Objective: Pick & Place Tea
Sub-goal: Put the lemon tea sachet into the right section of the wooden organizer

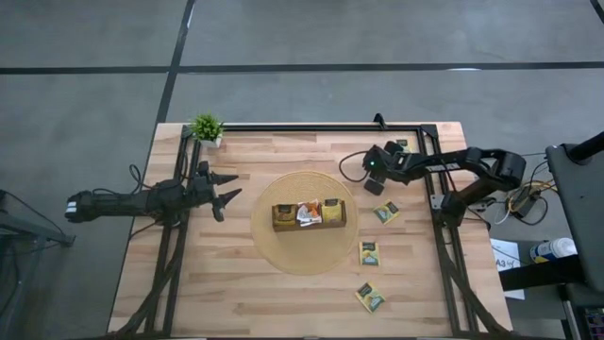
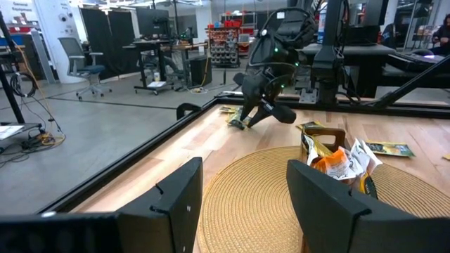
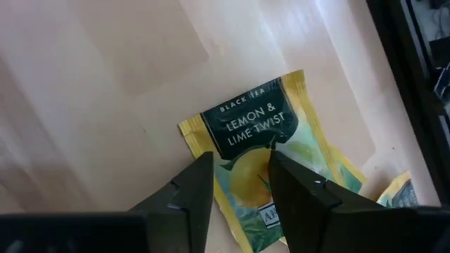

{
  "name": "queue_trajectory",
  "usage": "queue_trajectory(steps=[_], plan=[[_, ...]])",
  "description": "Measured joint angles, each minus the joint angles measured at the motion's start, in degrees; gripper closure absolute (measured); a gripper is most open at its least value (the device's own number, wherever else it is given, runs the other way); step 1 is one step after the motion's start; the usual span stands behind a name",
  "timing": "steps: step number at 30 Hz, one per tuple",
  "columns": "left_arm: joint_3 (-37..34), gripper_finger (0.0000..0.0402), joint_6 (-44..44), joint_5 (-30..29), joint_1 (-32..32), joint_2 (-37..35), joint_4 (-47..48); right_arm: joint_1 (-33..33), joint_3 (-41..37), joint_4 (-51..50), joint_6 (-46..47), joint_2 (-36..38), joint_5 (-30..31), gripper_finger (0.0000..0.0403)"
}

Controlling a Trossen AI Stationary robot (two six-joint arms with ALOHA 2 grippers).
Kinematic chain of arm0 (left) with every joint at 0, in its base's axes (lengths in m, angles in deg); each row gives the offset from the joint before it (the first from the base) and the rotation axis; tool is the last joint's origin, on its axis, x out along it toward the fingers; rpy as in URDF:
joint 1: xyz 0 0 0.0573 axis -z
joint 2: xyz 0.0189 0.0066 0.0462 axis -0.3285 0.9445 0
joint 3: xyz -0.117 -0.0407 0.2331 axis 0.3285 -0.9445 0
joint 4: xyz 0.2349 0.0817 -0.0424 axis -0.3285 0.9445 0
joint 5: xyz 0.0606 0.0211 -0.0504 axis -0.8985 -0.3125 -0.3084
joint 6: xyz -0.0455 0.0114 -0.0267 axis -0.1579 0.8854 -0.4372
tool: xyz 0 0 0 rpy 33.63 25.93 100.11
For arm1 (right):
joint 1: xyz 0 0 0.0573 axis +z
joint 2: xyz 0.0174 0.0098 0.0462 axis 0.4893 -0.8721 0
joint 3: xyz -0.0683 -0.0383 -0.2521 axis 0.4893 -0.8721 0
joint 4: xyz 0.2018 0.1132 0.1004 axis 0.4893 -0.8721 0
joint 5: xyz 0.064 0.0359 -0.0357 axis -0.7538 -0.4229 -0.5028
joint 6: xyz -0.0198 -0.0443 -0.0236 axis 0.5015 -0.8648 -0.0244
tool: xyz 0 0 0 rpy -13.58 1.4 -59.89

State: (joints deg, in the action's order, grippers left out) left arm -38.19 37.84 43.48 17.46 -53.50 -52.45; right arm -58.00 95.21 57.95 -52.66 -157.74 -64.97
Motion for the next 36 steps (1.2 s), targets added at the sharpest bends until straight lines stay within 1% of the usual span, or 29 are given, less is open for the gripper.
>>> queue_trajectory(steps=[5,9,12,15,20,24,30,32,34,36], plan=[[0.00,0.0199,-0.02,0.00,-0.04,-0.01,0.00,0.32,0.44,-0.07,0.46,3.40,-0.19,0.0266],[0.01,0.0199,-0.01,-0.01,-0.04,-0.01,0.00,1.40,0.44,-0.21,0.47,6.43,-2.98,0.0254],[0.00,0.0199,0.00,0.00,-0.04,-0.01,0.01,2.65,0.44,-0.81,-0.58,6.84,-3.36,0.0239],[-0.01,0.0199,-0.02,0.00,-0.04,-0.02,0.01,3.41,0.44,-1.80,-1.09,5.50,-3.29,0.0222],[0.01,0.0199,0.00,-0.01,-0.02,-0.01,0.01,3.59,0.40,-0.44,-0.83,1.65,-1.63,0.0195],[0.00,0.0199,0.00,-0.01,-0.02,-0.02,0.01,3.58,0.42,1.41,-0.64,-1.01,3.61,0.0187],[0.01,0.0199,0.00,-0.02,-0.02,0.00,-0.01,3.67,0.69,2.22,-3.25,-4.14,5.10,0.0188],[-0.01,0.0199,0.00,0.00,-0.02,0.00,-0.01,3.73,0.70,2.54,-3.08,-4.57,7.17,0.0189],[-0.01,0.0199,0.00,0.00,0.02,0.00,0.01,3.76,0.70,2.81,-2.95,-4.43,8.43,0.0196],[-0.01,0.0199,-0.01,-0.01,0.02,0.00,0.01,3.69,0.59,3.14,-2.97,-4.23,9.10,0.0211]])
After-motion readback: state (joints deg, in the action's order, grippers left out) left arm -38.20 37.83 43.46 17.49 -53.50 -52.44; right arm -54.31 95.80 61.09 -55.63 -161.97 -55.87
